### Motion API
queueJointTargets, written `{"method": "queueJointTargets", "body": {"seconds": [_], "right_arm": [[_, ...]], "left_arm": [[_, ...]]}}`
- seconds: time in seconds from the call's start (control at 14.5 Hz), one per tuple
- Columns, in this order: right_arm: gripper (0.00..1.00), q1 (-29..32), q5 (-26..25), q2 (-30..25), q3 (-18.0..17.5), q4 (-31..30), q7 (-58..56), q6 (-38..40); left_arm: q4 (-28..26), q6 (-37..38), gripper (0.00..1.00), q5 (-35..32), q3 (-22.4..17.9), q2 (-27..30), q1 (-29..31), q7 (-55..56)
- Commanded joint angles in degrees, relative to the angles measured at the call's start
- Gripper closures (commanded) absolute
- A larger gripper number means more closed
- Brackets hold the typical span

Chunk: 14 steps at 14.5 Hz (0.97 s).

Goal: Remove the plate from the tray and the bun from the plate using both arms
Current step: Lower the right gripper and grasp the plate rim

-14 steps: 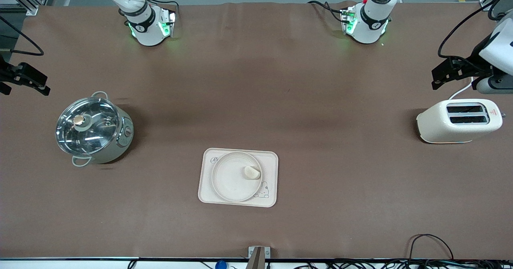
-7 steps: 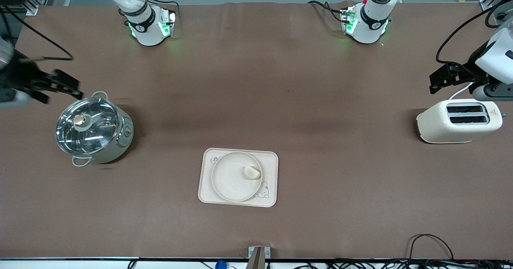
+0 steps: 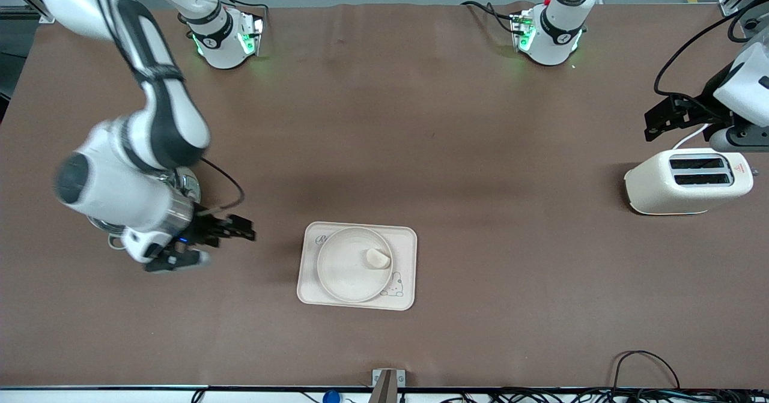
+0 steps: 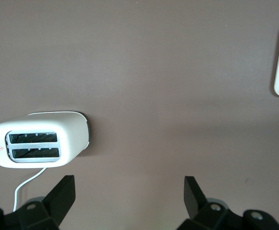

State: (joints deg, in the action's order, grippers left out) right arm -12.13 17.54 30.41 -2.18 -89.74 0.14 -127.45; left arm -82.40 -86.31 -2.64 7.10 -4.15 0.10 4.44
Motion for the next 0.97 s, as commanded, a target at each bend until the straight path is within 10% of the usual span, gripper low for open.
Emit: {"method": "queueJointTargets", "body": {"seconds": [0.0, 0.35, 0.9], "right_arm": [[0.00, -3.68, 2.49, 5.95, 0.33, 1.76, 4.33, -6.99], [0.01, -7.64, 3.47, 15.28, 0.33, 4.29, 7.94, -19.15], [0.76, -12.31, 5.75, 21.18, 0.33, 7.12, 8.65, -25.04]], "left_arm": [[0.93, 0.44, 0.00, 0.09, -0.16, -0.16, 0.16, -0.66], [0.93, 0.44, 0.00, 0.09, -0.16, -0.16, 0.07, -0.58], [0.75, 0.80, 0.00, 0.01, -0.16, 0.02, 0.16, -0.66]]}}
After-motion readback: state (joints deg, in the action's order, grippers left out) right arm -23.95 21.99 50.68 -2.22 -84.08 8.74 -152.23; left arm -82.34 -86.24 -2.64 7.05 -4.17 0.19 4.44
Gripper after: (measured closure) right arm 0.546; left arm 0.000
